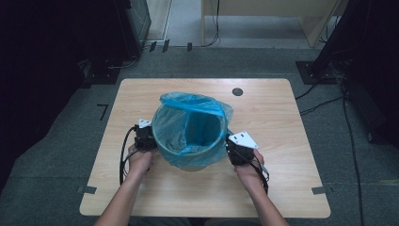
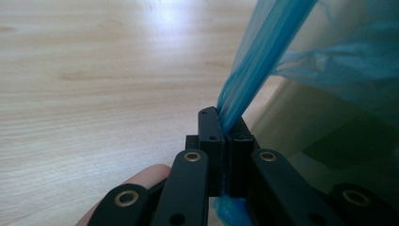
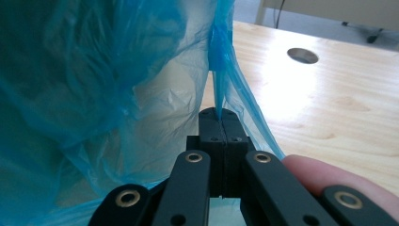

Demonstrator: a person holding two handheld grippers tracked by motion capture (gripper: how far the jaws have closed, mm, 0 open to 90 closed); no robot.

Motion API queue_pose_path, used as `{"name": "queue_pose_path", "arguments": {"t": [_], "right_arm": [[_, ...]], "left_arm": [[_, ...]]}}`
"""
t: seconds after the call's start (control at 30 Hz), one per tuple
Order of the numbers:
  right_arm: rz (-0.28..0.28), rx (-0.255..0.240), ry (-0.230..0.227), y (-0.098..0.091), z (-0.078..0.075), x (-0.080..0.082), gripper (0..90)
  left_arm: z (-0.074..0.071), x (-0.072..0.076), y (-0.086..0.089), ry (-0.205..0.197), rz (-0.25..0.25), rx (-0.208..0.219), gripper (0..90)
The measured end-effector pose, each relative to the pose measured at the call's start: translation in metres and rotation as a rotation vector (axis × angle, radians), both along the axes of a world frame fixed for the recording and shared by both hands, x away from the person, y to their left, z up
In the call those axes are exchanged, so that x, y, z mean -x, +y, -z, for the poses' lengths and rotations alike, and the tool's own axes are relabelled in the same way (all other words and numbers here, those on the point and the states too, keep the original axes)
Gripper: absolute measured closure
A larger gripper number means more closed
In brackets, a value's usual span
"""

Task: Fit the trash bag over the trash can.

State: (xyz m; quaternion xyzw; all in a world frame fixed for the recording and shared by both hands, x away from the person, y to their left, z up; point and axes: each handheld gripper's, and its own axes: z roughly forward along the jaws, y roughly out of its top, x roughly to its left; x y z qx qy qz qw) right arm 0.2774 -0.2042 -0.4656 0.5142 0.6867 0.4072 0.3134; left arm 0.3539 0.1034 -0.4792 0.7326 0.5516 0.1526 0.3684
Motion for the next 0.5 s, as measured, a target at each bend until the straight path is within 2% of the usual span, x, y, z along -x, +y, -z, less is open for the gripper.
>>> {"name": "queue_pose_path", "arguments": {"t": [0.1, 0.13, 0.17, 0.2, 0.23, 0.27, 0.3, 0.33, 0.4, 0.47, 0.5], "right_arm": [[0.002, -0.006, 0.014, -0.001, 0.001, -0.007, 90.0], [0.012, -0.047, 0.028, -0.003, 0.003, -0.012, 90.0], [0.015, -0.059, 0.035, -0.004, 0.002, -0.015, 90.0], [0.015, -0.059, 0.035, -0.004, 0.002, -0.015, 90.0], [0.024, -0.059, 0.046, -0.003, 0.001, -0.018, 90.0], [0.024, -0.059, 0.046, -0.003, 0.001, -0.018, 90.0], [0.028, -0.061, 0.049, -0.002, 0.001, -0.02, 90.0], [0.028, -0.063, 0.048, -0.001, 0.0, -0.021, 90.0], [0.028, -0.049, 0.048, 0.002, 0.001, -0.022, 90.0], [0.018, -0.012, 0.038, 0.006, 0.003, -0.021, 90.0], [0.011, -0.007, 0.044, 0.005, 0.005, -0.02, 90.0]], "left_arm": [[0.004, -0.005, 0.001, 0.033, 0.011, -0.016, 87.1], [0.006, -0.006, 0.001, 0.04, 0.007, -0.007, 85.7], [0.006, -0.008, 0.002, 0.054, 0.008, -0.006, 85.3], [0.008, -0.009, 0.002, 0.063, -0.003, -0.015, 85.3], [0.016, -0.012, 0.003, 0.101, -0.007, -0.035, 85.5], [0.016, -0.012, 0.003, 0.101, -0.007, -0.035, 84.7], [0.021, -0.014, 0.004, 0.118, -0.009, -0.033, 84.7], [0.023, -0.013, 0.005, 0.105, -0.022, -0.015, 85.5], [0.022, -0.011, 0.002, 0.098, -0.027, -0.037, 86.7], [0.022, -0.008, 0.0, 0.078, -0.029, -0.054, 87.6], [0.02, -0.005, 0.005, 0.057, -0.047, -0.044, 87.8]]}}
